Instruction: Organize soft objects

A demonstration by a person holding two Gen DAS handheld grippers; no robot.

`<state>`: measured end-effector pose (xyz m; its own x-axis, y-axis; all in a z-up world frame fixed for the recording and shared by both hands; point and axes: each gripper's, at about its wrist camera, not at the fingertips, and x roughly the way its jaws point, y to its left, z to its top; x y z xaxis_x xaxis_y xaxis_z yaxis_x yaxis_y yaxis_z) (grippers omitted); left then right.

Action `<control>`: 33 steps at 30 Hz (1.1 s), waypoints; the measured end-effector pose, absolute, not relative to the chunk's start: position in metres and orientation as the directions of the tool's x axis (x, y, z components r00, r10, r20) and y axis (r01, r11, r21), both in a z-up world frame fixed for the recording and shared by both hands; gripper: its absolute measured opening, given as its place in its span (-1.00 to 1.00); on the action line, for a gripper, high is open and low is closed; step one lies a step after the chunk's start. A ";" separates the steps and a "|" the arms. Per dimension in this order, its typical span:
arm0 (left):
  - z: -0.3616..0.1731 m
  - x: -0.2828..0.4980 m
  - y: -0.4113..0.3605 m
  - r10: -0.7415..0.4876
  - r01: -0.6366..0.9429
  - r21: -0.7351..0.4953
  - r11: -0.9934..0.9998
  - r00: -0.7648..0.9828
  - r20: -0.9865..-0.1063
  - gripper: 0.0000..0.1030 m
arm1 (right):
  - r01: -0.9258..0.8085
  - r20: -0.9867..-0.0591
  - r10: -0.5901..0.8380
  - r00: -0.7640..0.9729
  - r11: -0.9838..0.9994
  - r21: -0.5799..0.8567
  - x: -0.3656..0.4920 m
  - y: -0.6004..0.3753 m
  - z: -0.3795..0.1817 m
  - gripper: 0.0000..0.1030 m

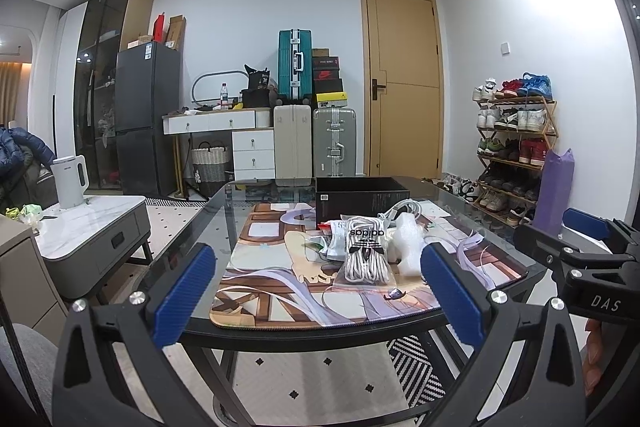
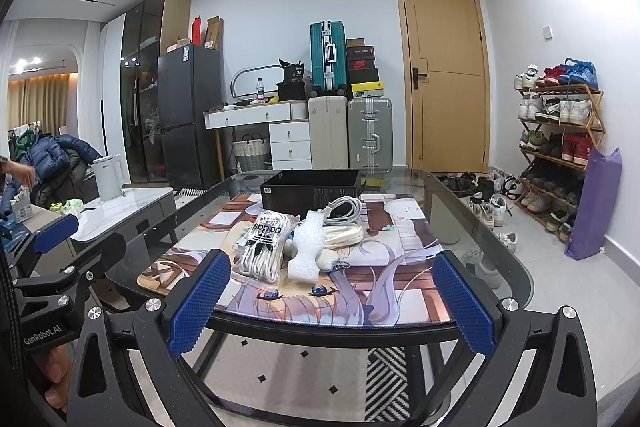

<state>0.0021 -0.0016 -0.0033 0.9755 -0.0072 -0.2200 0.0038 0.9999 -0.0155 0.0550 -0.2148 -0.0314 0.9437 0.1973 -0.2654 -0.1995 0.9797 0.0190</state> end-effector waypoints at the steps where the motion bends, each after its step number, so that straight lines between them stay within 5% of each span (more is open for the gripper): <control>1: -0.003 0.002 -0.002 -0.009 0.005 -0.018 1.000 0.975 -0.221 1.00 | -0.201 -0.266 0.199 0.943 0.979 0.019 0.056 -0.214 -0.032 0.99; 33: -0.005 0.004 0.001 -0.031 0.019 -0.050 0.999 0.969 -0.244 1.00 | -0.212 -0.260 0.209 0.943 0.977 0.019 0.055 -0.213 -0.032 0.99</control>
